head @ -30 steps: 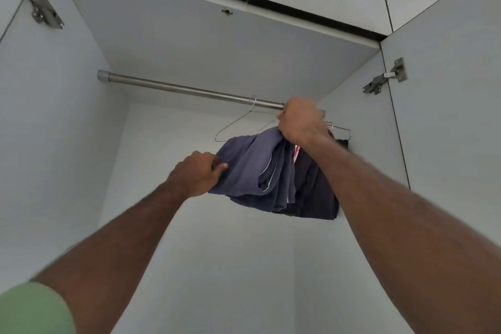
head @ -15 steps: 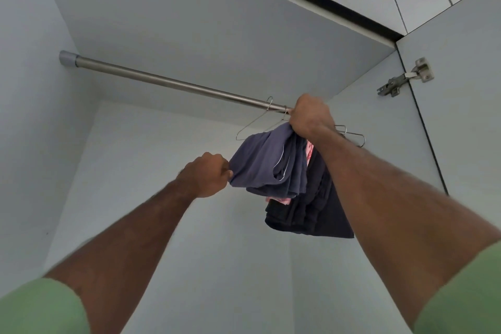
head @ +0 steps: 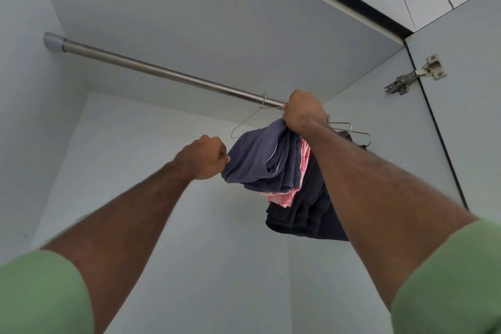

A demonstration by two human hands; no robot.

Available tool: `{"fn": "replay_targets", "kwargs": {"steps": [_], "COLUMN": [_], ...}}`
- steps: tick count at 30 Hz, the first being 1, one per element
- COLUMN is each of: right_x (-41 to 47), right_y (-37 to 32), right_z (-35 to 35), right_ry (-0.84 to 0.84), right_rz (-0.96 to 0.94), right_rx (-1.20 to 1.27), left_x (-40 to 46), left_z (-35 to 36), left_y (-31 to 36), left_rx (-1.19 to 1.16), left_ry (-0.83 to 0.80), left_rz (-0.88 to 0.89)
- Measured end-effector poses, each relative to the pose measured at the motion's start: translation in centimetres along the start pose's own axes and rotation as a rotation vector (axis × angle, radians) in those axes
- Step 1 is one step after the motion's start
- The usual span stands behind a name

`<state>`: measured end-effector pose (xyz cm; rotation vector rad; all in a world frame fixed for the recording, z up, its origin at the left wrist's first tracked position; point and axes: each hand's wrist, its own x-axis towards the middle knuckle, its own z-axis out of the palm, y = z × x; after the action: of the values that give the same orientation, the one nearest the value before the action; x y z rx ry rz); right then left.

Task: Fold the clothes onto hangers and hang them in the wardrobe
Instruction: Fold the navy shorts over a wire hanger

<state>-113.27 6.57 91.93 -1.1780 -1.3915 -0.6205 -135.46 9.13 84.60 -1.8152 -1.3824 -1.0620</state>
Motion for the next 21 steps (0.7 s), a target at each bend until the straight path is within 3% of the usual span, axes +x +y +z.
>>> {"fn": "replay_targets", "kwargs": {"steps": [13,21], "right_x": [-2.7,-5.9], "right_y": [2.2,6.4], "right_z": [-0.7,-2.1], "right_ry": [-0.041,-0.075], "right_rz": [-0.022,-0.157], "right_rx": [0.092,0.156], "left_x": [-1.1,-3.9], "left_z": [0.0,1.0], "left_y": [2.9,7.0], "left_rx": [-0.056,-0.178], "left_ry": [0.013,-0.046], "left_rz": [0.042,0.110]}}
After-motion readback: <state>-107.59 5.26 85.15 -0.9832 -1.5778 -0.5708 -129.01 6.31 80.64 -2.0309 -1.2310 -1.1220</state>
